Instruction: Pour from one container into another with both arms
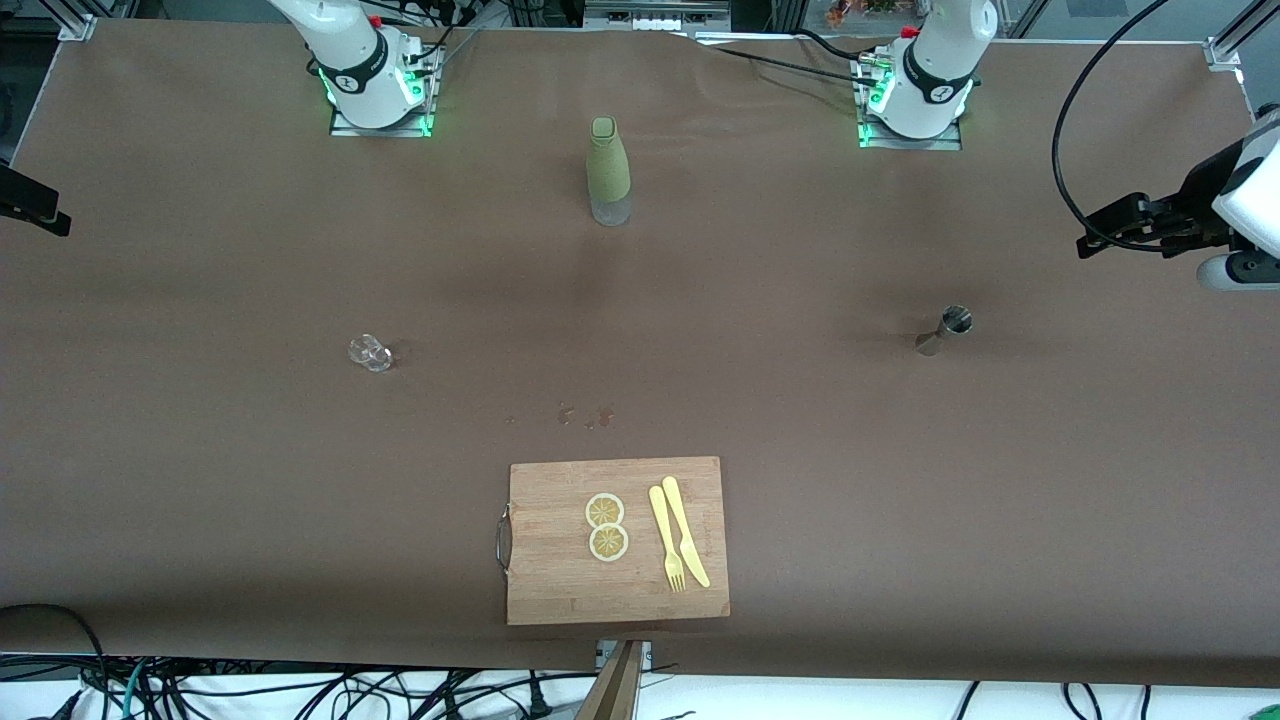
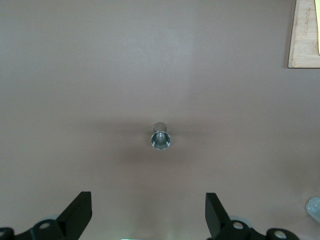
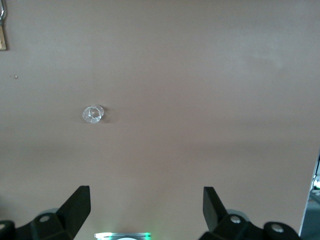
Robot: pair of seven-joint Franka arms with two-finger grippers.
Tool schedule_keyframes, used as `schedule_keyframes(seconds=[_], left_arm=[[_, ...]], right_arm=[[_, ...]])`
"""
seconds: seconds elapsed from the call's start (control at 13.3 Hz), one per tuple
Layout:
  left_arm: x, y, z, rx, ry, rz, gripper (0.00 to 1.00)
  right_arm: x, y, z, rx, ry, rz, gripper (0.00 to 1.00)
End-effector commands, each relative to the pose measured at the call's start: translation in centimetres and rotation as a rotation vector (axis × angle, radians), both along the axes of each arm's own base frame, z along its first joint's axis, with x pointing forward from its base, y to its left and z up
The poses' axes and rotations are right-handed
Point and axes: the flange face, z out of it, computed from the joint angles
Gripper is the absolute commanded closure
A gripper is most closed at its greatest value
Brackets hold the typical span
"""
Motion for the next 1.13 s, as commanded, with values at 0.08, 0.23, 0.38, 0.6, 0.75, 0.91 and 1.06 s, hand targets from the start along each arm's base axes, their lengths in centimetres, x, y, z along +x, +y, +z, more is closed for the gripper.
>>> schedule_keyframes(seconds=[0.08, 0.23, 0.38, 0.6, 0.75, 0.91, 1.06], left_arm=[[-0.2, -0.1, 0.8, 0.031, -0.005, -0.002, 0.0], [-0.2, -0.1, 0.8, 0.031, -0.006, -0.002, 0.0], [-0.2, -0.1, 0.8, 0.031, -0.005, -0.002, 0.0], [-0.2, -0.1, 0.8, 0.031, -0.005, -0.002, 0.0], [-0.2, -0.1, 0.8, 0.032, -0.006, -0.004, 0.0], [-0.2, -0.1, 0.8, 0.032, -0.006, -0.004, 0.0], [-0.2, -0.1, 0.8, 0.032, -0.006, -0.004, 0.0]], right_arm=[[0.0, 4.4, 0.1, 0.009, -0.005, -0.059, 0.0], [0.4, 4.6, -0.5, 0.013, 0.001, -0.041, 0.0], [0.7, 4.5, -1.0, 0.026, 0.007, -0.039, 0.0], [0.9, 3.6, -1.3, 0.029, 0.015, 0.045, 0.0], [0.9, 3.0, -1.3, 0.03, 0.015, 0.036, 0.0], [0.9, 3.0, -1.3, 0.03, 0.015, 0.038, 0.0], [0.9, 3.0, -1.2, 0.03, 0.013, 0.038, 0.0]])
